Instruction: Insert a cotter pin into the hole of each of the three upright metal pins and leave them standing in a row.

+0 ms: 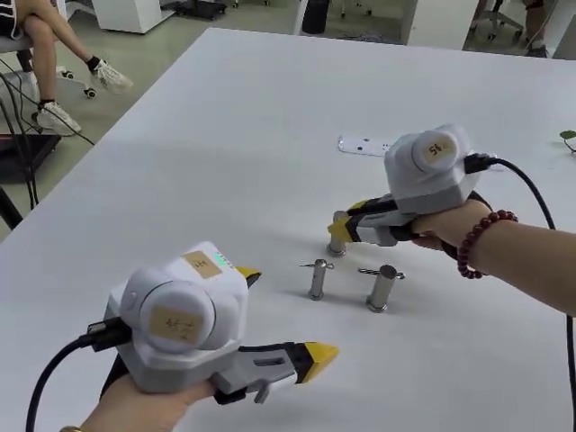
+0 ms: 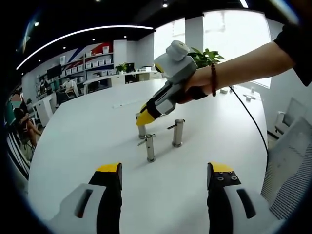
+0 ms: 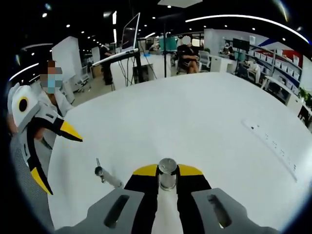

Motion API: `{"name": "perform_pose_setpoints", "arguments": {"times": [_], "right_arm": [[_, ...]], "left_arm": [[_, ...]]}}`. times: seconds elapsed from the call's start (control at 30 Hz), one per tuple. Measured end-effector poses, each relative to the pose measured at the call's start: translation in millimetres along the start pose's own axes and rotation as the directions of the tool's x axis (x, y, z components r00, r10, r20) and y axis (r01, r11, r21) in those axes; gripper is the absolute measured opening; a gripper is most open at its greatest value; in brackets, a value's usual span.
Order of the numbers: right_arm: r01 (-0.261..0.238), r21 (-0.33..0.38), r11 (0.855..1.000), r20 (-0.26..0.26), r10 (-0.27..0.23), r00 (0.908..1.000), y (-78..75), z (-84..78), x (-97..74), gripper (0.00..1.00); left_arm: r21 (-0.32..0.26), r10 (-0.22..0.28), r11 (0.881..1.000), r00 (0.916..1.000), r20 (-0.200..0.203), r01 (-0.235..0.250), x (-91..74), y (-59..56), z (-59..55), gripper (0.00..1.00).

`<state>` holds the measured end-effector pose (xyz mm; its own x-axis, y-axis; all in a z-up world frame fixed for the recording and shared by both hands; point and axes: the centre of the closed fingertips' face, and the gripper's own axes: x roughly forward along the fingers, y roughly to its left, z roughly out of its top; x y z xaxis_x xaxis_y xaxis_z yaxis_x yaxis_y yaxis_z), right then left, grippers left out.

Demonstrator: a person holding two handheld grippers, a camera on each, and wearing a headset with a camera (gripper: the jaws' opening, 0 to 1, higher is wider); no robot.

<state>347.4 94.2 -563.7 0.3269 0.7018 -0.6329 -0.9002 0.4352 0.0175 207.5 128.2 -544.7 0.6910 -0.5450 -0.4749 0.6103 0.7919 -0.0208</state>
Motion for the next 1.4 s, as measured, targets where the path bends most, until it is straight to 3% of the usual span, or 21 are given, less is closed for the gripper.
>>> {"name": "perform_pose_setpoints", "arguments": {"times": [0.77,1.07,1.4], "right_arm": [[0.126,0.086,0.988,-0.038,-0.123,0.9917,-12.6,-68.5,-87.7,0.08],[0.141,0.113,0.983,-0.029,-0.139,0.9899,-5.1,-80.1,-105.8,0.08],[0.135,0.119,0.984,-0.02,-0.133,0.9909,10.7,-85.3,-113.7,0.08]], "left_arm": [[0.008,0.004,1.0,1.0,0.002,-0.004,0.0,-1.1,0.9,0.69],[0.013,-0.002,1.0,1.0,0.003,0.002,-0.3,-4.0,1.4,0.69],[0.022,-0.01,1.0,0.9999,0.004,0.01,-0.2,-6.9,2.6,0.69]]}}
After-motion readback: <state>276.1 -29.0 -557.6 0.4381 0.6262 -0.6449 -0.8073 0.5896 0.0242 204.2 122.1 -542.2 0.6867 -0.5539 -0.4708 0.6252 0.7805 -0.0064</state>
